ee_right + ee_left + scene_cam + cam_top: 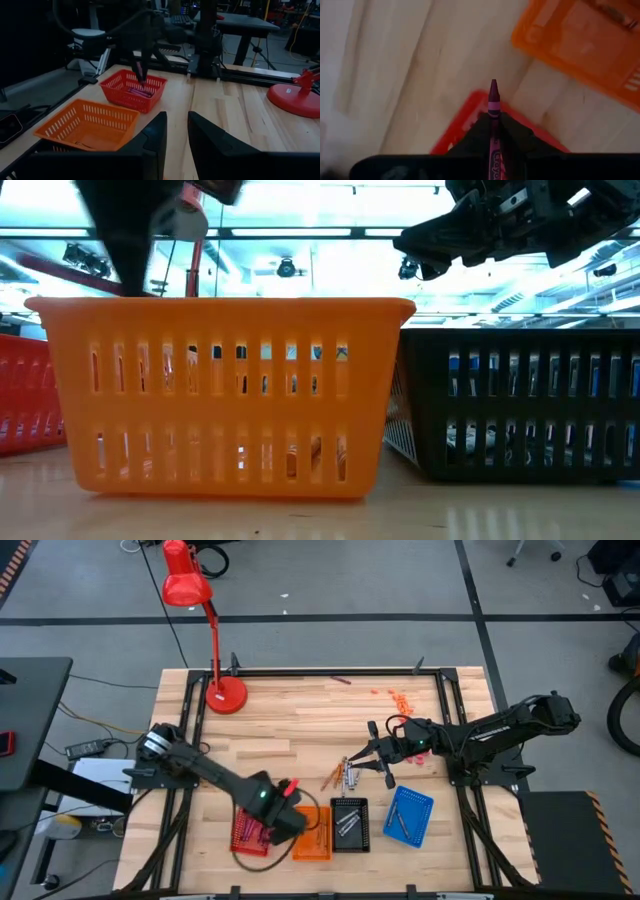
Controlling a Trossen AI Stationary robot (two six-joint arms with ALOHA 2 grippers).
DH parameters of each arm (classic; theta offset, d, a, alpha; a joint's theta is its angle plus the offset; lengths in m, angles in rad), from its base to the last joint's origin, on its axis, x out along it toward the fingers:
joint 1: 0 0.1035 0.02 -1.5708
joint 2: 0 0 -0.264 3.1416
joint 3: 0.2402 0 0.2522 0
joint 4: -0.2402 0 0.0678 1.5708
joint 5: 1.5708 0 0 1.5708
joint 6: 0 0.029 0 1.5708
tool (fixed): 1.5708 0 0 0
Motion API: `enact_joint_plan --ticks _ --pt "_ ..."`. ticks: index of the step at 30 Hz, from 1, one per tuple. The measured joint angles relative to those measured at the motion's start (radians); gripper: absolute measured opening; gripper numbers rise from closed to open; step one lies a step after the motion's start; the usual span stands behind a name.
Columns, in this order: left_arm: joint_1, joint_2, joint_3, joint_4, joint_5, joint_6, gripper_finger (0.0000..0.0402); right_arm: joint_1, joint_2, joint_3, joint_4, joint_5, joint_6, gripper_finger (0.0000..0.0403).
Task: Sort crayons
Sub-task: Put the violet crayon into the red bin
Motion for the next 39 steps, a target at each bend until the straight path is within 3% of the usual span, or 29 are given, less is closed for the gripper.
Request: enact_joint_plan --ticks 6,10,17,27,39 --pt "-0.095 0.000 0.000 -0.043 -0.006 -0.208 0.0036 0.000 0.000 0.000 0.003 0.000 0.001 0.0082" --pt "-0.151 -0.001 -0.003 -0.074 -0.074 -0.328 0.0036 0.000 0.000 0.000 0.005 0.000 0.008 0.0082" --pt "-0.207 -0.001 -0.084 -0.053 -0.112 -0.487 0.0036 0.000 0.000 0.000 0.010 0.000 0.018 0.0082" --pt "-0.224 -0.001 -0.231 0.026 -0.112 -0.603 0.0036 0.005 0.000 0.000 0.010 0.000 0.018 0.0082" --pt "-0.223 -0.001 -0.387 0.265 -0.105 -0.686 0.0037 0.010 0.000 0.000 0.010 0.000 0.015 0.0082"
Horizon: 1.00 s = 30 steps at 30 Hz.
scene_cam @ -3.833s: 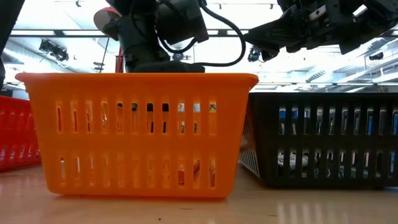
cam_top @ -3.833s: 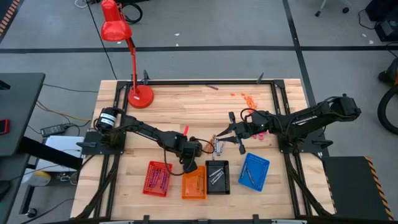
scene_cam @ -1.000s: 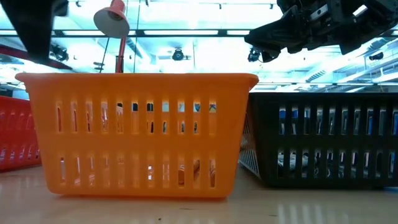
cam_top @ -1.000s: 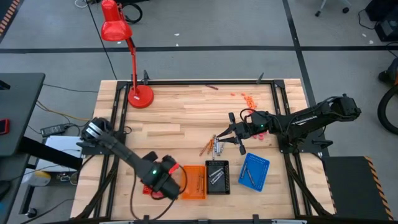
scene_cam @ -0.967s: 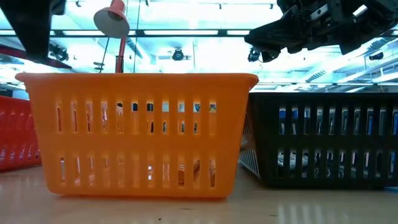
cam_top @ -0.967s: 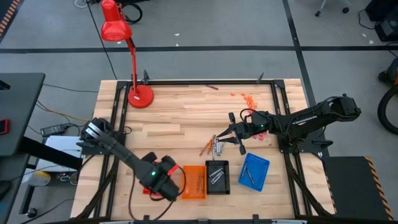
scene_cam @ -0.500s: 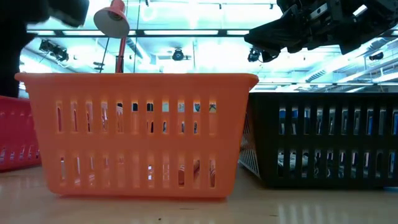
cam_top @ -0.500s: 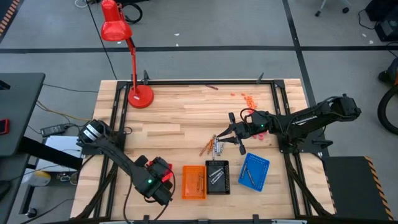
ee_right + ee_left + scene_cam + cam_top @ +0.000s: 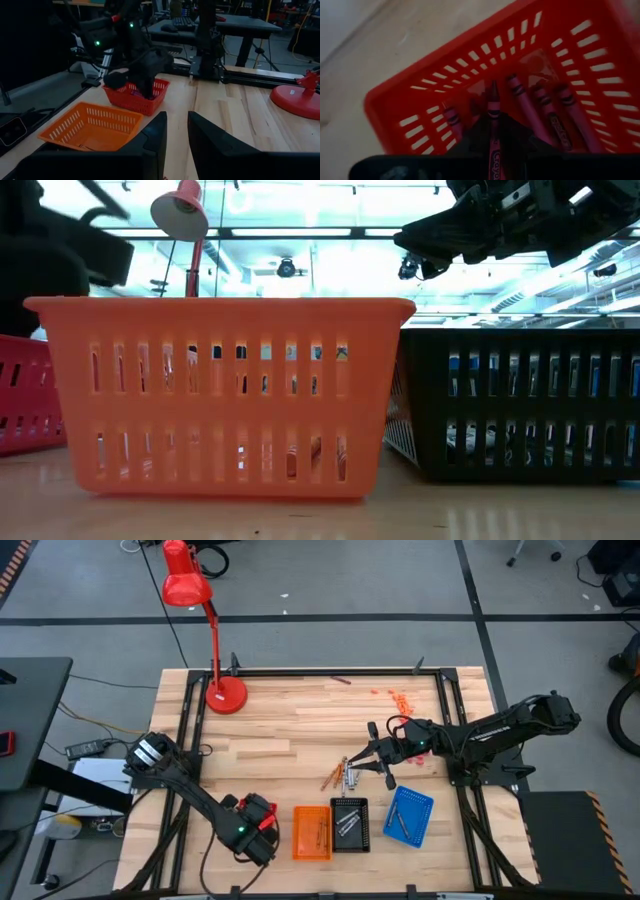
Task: Sort crayons
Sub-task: Put the violet crayon into the red bin, then put the orange crayon into the orange bin
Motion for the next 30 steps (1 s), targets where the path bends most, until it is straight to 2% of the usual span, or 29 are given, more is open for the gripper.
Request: enact_joint_plan --ticks 13,19,25,30 --pt "0.000 -0.002 -0.024 0.037 -0.001 -0.017 0.0038 0.000 0.000 0.000 0.000 0.000 -0.006 0.0082" --pt "0.008 0.002 0.003 -0.018 0.012 -0.002 0.0073 0.000 0.000 0.000 0.000 0.000 -0.006 0.0082" --pt "0.042 -0.004 0.066 -0.039 0.056 0.122 0.0119 0.000 0.000 0.000 0.000 0.000 -0.007 0.0082" --pt "0.088 -0.033 0.134 -0.061 0.098 0.230 0.0124 0.000 0.000 0.000 0.004 0.000 -0.006 0.0082"
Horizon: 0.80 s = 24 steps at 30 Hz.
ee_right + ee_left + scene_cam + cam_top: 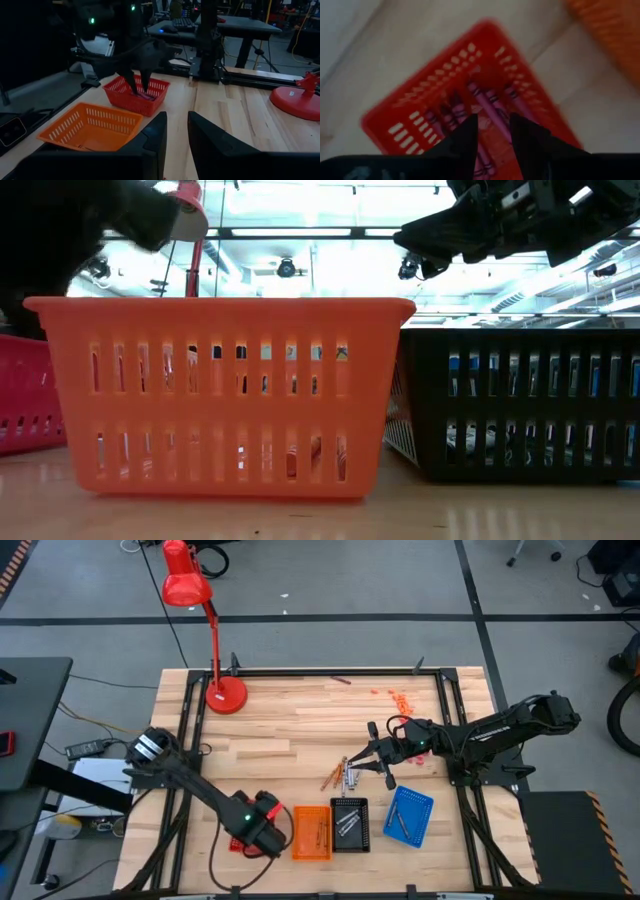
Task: Sort crayons
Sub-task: Put the orange crayon into the orange bin
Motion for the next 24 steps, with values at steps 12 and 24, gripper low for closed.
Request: enact_joint_plan --ticks 12,24 --pt "0.125 -0.050 0.079 -0.012 -0.033 0.247 0.0118 0.000 0.000 0.000 0.004 0.000 0.000 0.0082" --pt "0.306 -0.050 0.053 0.174 -0.082 0.542 0.0118 0.000 0.000 0.000 0.001 0.000 -0.002 0.0082"
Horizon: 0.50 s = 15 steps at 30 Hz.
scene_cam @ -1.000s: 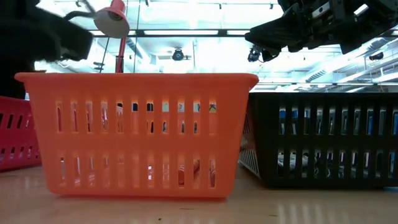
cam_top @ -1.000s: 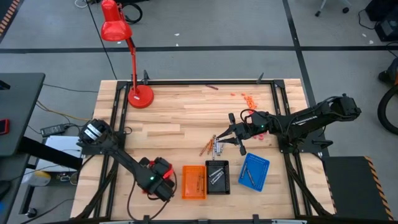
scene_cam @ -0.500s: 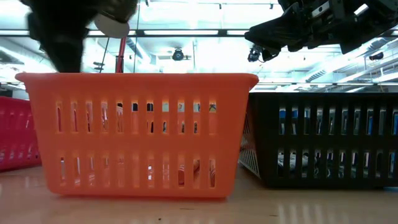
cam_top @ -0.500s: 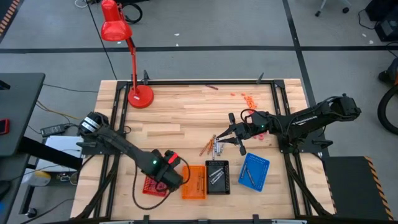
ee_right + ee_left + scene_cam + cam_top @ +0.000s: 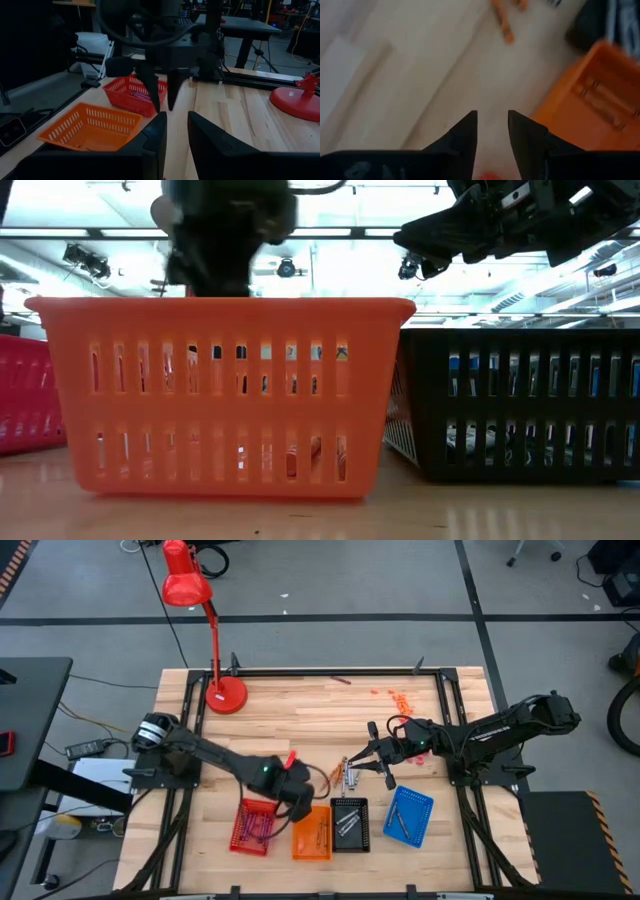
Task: Sort crayons
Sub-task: Put the orange crayon into the orange bin
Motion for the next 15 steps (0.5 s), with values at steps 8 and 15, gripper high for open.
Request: enact_joint_plan --ticks 8,15 --pt "0.103 0.075 0.000 0.240 -0.008 0.192 0.0118 0.000 0.000 0.000 -0.015 0.000 -0.001 0.0082" --pt "0.176 0.154 -0.001 0.403 -0.004 0.311 0.0118 -0.001 0.000 0.000 -0.077 0.026 -0.022 0.0082"
